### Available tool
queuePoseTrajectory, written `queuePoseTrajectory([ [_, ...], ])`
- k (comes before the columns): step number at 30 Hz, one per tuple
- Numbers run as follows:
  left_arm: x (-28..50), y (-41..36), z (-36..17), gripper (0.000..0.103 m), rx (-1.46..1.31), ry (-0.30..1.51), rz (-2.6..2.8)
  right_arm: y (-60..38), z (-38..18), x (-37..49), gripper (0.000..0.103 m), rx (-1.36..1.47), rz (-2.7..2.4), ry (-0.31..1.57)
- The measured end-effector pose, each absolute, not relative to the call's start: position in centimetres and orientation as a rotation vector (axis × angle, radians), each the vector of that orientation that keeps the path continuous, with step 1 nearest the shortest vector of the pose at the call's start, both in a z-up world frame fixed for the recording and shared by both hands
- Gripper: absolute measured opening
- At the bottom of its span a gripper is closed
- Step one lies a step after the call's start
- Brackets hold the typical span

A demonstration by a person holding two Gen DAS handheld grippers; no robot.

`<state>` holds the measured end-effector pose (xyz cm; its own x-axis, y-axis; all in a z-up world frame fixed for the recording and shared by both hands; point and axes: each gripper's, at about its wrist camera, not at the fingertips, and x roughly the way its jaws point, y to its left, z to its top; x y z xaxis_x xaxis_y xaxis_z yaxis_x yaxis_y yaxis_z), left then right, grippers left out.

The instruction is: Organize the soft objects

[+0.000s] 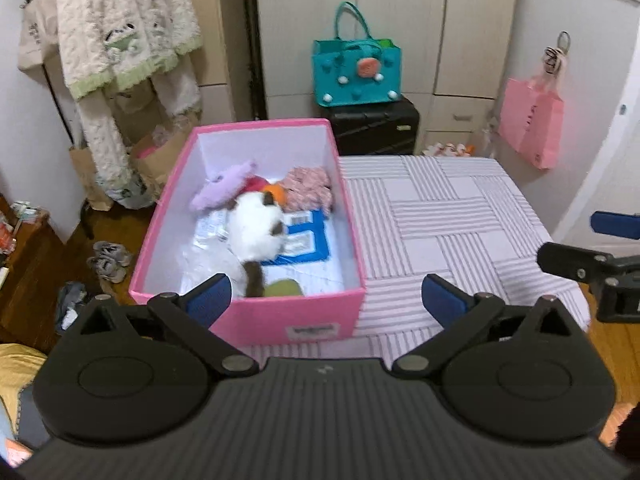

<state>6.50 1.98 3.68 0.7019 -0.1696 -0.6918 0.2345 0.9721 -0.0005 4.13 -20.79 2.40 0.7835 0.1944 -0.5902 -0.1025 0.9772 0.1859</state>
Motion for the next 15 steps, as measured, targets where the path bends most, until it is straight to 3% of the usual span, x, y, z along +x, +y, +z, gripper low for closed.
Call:
queuePoseTrajectory([
  [15,4.6,0.7,2.5,0.103,0.106,0.761,-0.219,-21.4,1.4,2.2,0.099,0.093,0.058,0.672],
])
